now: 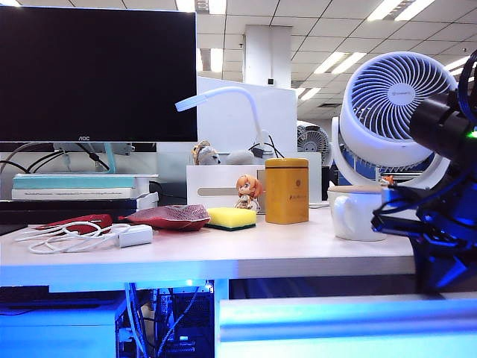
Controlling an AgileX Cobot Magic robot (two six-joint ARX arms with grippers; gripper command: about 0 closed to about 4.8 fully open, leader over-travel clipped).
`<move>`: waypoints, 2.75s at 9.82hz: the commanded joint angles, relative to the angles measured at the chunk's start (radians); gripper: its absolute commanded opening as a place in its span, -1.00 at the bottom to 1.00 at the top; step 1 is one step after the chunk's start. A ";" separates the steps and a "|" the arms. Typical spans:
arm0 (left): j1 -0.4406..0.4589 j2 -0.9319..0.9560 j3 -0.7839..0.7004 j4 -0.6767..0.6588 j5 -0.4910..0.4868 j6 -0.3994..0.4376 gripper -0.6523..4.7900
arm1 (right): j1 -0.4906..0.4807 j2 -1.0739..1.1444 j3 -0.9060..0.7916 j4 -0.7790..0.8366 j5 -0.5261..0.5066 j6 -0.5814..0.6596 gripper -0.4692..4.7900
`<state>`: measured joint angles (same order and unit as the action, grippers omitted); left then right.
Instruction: Open the drawer, place the cleaning sponge inside, then close the drawer.
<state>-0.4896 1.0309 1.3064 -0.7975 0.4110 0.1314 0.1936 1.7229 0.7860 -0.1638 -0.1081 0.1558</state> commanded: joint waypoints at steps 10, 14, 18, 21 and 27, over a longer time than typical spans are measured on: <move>0.000 -0.002 0.005 0.010 0.005 0.012 -0.78 | 0.000 0.000 -0.003 -0.275 -0.028 0.000 -0.84; 0.000 -0.002 0.005 0.010 0.005 0.012 -0.78 | 0.000 0.000 -0.003 -0.360 -0.029 0.000 -0.84; 0.000 -0.002 0.005 0.010 0.005 0.015 -0.78 | 0.000 0.000 -0.003 -0.468 -0.029 0.000 -0.84; 0.000 -0.002 0.005 0.010 0.005 0.015 -0.78 | 0.000 0.000 -0.003 -0.557 -0.076 0.000 -0.84; 0.000 -0.002 0.005 0.010 0.005 0.015 -0.78 | 0.001 0.000 -0.003 -0.639 -0.081 0.000 -0.84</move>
<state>-0.4896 1.0309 1.3064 -0.7975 0.4110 0.1421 0.1940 1.7237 0.7845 -0.7673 -0.1841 0.1558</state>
